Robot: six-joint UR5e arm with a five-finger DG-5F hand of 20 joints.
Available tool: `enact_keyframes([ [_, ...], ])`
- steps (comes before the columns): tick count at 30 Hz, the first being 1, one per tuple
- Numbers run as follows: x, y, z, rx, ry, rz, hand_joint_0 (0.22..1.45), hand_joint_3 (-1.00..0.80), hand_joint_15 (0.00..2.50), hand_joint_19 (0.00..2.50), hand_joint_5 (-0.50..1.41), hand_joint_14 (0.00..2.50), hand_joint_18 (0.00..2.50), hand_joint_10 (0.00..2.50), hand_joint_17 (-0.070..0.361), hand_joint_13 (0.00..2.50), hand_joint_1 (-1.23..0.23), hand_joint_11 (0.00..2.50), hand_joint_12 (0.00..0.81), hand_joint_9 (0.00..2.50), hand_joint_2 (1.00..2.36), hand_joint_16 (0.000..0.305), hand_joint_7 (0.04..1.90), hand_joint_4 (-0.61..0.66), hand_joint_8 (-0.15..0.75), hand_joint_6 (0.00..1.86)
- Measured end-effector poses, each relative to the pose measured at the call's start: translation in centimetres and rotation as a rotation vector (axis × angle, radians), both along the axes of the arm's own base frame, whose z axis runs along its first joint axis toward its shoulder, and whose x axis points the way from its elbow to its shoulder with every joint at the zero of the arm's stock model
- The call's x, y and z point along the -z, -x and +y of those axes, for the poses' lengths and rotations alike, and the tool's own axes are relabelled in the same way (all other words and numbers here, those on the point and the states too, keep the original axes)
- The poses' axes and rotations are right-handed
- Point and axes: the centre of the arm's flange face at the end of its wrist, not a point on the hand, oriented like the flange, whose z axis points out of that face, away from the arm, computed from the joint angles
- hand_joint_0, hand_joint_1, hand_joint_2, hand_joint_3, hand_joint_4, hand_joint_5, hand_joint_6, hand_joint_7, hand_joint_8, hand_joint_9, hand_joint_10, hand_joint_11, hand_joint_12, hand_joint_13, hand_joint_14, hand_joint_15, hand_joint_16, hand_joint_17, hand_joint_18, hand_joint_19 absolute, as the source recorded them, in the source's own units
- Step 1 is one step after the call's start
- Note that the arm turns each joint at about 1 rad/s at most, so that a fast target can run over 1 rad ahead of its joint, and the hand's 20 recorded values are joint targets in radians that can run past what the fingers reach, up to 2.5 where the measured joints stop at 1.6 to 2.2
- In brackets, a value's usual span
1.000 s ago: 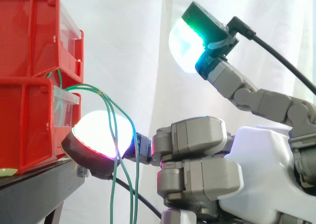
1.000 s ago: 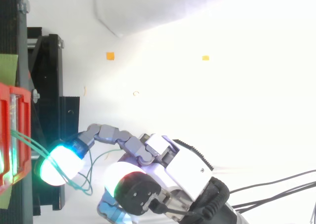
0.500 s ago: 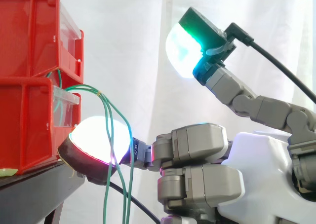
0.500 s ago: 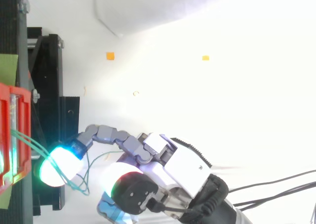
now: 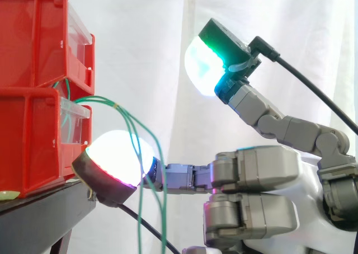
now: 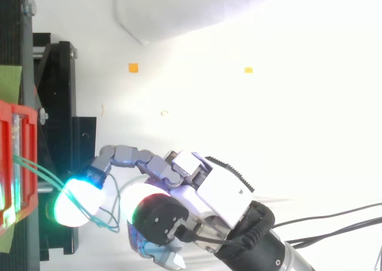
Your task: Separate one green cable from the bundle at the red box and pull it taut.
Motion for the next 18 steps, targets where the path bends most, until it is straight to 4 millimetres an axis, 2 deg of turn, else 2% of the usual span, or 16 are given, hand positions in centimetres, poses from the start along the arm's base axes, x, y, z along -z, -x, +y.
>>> enact_keyframes([
  [3, 0.03, 0.02, -0.03, 0.0, 0.001, 0.002, 0.49, -0.5, 1.64, 0.9, 0.12, 0.49, 2.21, 0.04, 0.207, 1.87, -0.3, 1.22, 0.441, 2.13, 1.0, 0.092, 1.37, 0.14, 0.243, 0.5],
  [5, 0.04, 0.02, -0.08, 0.001, 0.001, 0.003, 0.49, -0.5, 1.64, 0.9, 0.12, 0.49, 2.21, 0.05, 0.208, 1.88, -0.31, 1.24, 0.438, 2.13, 1.0, 0.092, 1.38, 0.14, 0.25, 0.5],
  [18, 0.11, 0.02, -0.45, 0.005, 0.004, 0.011, 0.41, -0.5, 1.65, 0.84, 0.12, 0.43, 2.3, 0.04, 0.226, 1.94, -0.32, 1.14, 0.497, 2.15, 1.0, 0.101, 1.39, 0.18, 0.281, 0.5],
])
